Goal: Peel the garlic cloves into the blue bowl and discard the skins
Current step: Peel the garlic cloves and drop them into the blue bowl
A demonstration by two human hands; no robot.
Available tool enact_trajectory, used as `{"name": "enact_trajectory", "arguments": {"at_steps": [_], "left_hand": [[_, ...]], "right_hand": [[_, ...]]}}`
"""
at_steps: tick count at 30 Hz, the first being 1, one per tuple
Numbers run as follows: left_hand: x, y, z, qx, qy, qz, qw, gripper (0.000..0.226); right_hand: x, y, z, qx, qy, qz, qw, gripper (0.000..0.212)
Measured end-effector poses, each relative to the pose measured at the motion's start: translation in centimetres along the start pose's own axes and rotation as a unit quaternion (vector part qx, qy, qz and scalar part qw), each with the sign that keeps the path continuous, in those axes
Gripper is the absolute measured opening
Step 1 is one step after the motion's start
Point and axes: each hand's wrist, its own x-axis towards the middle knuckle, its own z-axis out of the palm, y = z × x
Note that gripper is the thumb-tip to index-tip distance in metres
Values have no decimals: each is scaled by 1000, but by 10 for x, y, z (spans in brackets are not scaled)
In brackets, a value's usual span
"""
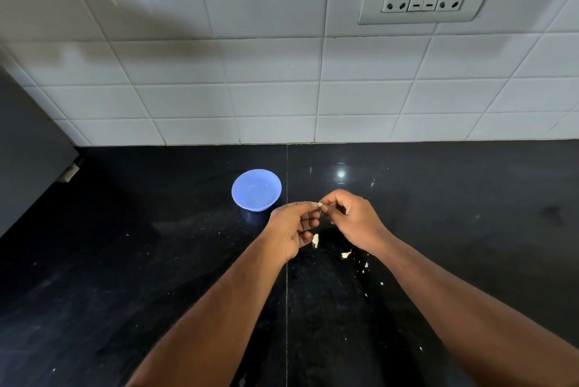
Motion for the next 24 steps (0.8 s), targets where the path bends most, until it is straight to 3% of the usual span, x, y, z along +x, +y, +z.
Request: {"name": "enact_trajectory", "arguments": {"at_steps": [6,12,17,21,24], "left_hand": [[2,-1,7,69,19,48,996,12],[2,-2,11,193,28,99,976,16],[5,-3,5,245,24,125,961,17],[7,-1,-1,283,22,104,953,16],[7,-2,-6,285,23,95,953,15]], "right_hand": [[-2,-2,4,1,15,-29,999,17],[-1,-3,10,46,31,3,998,17],[-3,1,10,141,42,48,988,14],[-5,0,9,258,75,78,960,14],[-5,0,6,285,86,93,950,17]]}}
